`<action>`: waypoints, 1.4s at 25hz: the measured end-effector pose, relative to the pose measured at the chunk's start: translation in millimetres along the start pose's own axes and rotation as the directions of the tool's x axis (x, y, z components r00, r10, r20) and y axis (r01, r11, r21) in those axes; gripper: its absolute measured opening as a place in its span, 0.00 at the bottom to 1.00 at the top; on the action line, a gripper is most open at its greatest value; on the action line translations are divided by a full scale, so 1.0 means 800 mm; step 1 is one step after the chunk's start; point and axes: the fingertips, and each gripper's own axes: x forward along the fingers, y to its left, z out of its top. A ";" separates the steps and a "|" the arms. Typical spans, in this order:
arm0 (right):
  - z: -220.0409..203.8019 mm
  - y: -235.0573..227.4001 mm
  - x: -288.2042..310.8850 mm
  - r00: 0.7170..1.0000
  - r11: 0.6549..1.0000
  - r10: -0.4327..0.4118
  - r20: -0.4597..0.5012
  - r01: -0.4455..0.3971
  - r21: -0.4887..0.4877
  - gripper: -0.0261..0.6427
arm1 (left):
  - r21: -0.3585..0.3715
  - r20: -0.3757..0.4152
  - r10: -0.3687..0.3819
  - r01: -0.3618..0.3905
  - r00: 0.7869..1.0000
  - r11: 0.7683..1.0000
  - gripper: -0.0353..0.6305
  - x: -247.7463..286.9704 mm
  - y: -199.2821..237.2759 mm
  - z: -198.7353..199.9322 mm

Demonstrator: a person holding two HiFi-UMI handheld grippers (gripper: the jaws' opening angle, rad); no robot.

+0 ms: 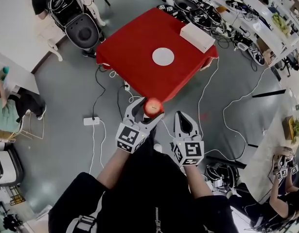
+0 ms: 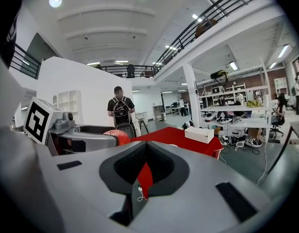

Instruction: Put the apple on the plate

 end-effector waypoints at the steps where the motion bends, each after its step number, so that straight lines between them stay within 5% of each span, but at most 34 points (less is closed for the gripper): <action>1: 0.003 -0.002 0.008 1.000 1.000 0.003 0.003 -0.003 -0.003 0.06 | 0.000 0.004 0.001 -0.001 1.000 1.000 0.59 0.006 0.006 0.001; 20: 0.048 -0.054 0.240 0.998 1.000 0.006 -0.067 -0.007 -0.021 0.06 | -0.055 -0.007 -0.015 0.015 1.000 0.998 0.59 0.157 0.194 0.006; 35: 0.088 -0.113 0.391 0.992 0.998 -0.069 -0.104 0.069 -0.001 0.06 | -0.049 -0.025 -0.109 0.107 0.994 0.993 0.59 0.288 0.315 0.018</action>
